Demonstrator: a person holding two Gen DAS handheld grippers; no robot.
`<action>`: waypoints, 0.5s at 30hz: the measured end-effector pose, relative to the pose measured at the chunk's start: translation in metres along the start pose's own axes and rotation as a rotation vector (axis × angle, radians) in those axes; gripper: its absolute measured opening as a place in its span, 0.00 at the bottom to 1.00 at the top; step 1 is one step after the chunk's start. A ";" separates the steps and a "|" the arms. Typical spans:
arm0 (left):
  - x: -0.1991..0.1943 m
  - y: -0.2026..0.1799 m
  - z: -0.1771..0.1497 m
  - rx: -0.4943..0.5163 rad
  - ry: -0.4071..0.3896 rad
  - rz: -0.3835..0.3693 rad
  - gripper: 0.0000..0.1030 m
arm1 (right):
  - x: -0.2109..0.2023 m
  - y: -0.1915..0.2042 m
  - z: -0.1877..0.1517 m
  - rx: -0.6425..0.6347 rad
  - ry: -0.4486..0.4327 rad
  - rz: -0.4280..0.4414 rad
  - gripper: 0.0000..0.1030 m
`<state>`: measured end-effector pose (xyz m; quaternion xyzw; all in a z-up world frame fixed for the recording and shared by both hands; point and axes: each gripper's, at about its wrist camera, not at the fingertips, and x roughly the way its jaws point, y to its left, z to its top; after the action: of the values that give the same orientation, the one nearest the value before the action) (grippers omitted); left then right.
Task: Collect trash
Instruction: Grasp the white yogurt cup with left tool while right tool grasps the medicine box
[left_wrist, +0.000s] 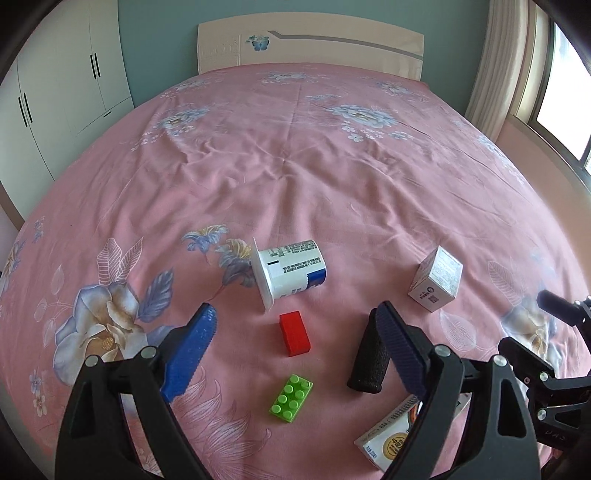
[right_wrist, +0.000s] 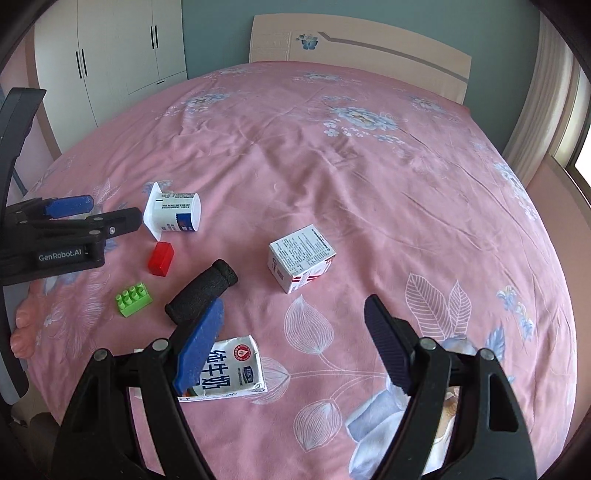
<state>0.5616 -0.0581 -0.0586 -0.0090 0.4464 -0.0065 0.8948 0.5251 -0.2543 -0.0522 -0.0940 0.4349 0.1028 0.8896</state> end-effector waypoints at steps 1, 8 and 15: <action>0.010 0.000 0.003 -0.015 0.011 0.007 0.87 | 0.013 -0.001 0.004 -0.028 0.018 -0.001 0.75; 0.070 -0.001 0.020 -0.094 0.074 0.052 0.87 | 0.092 -0.002 0.027 -0.207 0.127 0.009 0.75; 0.116 0.002 0.028 -0.156 0.145 0.104 0.87 | 0.137 -0.005 0.038 -0.285 0.179 0.071 0.75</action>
<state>0.6539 -0.0577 -0.1347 -0.0549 0.5089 0.0742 0.8559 0.6379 -0.2349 -0.1375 -0.2128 0.4966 0.1860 0.8207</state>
